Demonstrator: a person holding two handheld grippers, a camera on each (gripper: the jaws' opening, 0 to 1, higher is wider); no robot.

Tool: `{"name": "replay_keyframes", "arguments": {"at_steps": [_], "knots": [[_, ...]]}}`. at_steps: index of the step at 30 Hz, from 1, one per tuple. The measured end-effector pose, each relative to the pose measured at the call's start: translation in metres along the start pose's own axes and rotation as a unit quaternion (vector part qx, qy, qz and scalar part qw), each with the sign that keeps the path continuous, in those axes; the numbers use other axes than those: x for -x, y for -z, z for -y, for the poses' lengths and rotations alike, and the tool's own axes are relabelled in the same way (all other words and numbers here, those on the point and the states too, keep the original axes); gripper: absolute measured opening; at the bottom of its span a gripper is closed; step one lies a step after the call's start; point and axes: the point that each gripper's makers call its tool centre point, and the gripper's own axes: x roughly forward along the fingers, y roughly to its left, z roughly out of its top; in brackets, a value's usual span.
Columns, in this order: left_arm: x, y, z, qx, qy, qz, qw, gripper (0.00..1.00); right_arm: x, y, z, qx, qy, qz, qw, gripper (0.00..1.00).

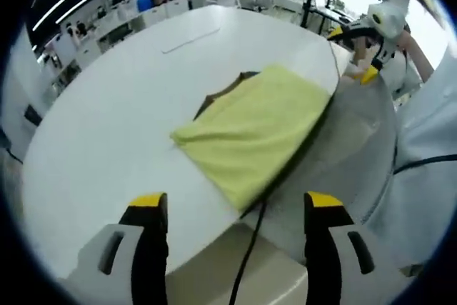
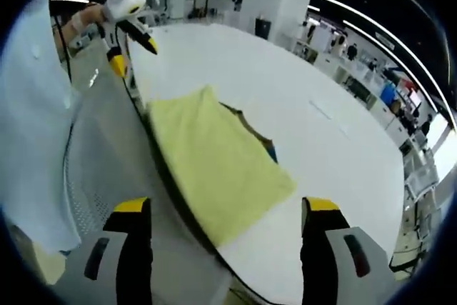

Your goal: Fold the garment on the visible template until the final outline fits inside the template.

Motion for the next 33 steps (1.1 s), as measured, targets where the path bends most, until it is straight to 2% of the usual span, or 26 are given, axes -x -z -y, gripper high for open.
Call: {"name": "replay_keyframes", "arguments": {"at_steps": [2,6,12,33], "knots": [[0.001,-0.001,0.000,-0.006,-0.002,0.003,1.0000,0.79,0.001,0.001,0.000,0.003,0.000,-0.006,1.0000,0.88],[0.002,-0.001,0.001,-0.014,-0.002,0.004,0.9999,0.90,0.003,-0.003,0.002,0.007,0.008,-0.001,0.9999,0.99],[0.003,-0.003,0.003,-0.017,-0.001,0.008,0.9998,1.00,0.004,-0.005,0.005,0.013,0.016,0.002,0.9998,1.00],[0.001,-0.005,0.007,-0.018,0.001,0.009,0.9998,1.00,0.003,-0.006,0.010,0.003,0.021,0.012,0.9997,1.00]]}}
